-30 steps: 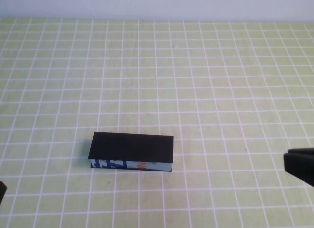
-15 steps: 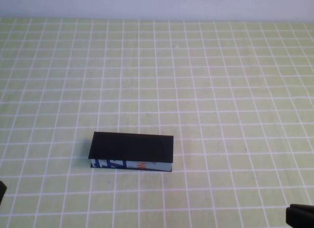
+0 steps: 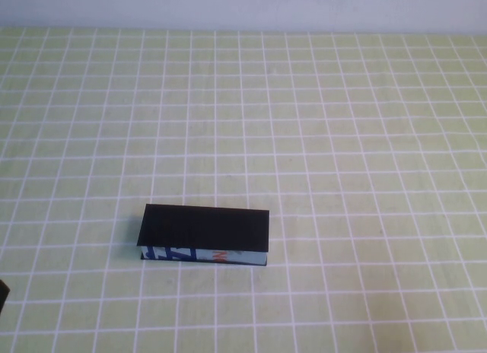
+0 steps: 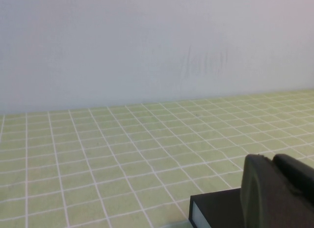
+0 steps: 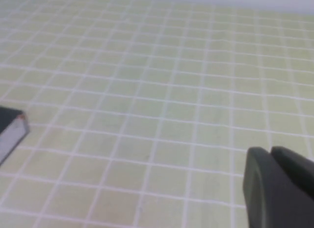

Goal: Return glasses to glasses case

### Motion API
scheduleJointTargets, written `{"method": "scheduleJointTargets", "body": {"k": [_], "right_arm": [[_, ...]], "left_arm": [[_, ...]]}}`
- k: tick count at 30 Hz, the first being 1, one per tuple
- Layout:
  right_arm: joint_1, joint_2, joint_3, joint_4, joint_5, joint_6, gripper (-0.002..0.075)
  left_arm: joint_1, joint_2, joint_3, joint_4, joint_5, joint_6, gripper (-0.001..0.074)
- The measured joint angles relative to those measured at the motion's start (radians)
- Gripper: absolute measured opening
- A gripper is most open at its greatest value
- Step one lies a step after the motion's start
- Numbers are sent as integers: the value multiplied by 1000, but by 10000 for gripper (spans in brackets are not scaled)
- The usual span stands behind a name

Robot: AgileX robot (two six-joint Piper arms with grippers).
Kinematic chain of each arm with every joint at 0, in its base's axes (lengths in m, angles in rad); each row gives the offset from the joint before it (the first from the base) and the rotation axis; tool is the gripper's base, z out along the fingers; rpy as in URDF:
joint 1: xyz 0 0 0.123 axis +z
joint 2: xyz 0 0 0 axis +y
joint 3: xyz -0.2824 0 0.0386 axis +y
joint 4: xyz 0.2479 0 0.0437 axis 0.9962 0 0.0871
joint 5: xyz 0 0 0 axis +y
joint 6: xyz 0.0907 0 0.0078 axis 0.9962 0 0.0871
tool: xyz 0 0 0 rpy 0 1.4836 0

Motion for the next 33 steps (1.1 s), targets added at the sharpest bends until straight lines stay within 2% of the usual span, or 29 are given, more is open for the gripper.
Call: {"method": "scheduleJointTargets", "body": {"k": [3,6,13,21,33], "right_arm": [[-121,-103,88,33,-47,-2,-11],[-168,-234,176,40,-98,-2,-11],[-176,-343,240,40,-82,-2,-11],[-176,-343,240,41,106,0,-11],[-176,-343,240,83,111,0,-11]], "left_arm": [[0,0,0,0,-2,0,-2],[0,0,0,0,-3,0,-2],[0,0,1,-1,-5,0,-2],[0,0,1,-2,-5,0,-2],[0,0,1,-2,-12,0,-2]]}}
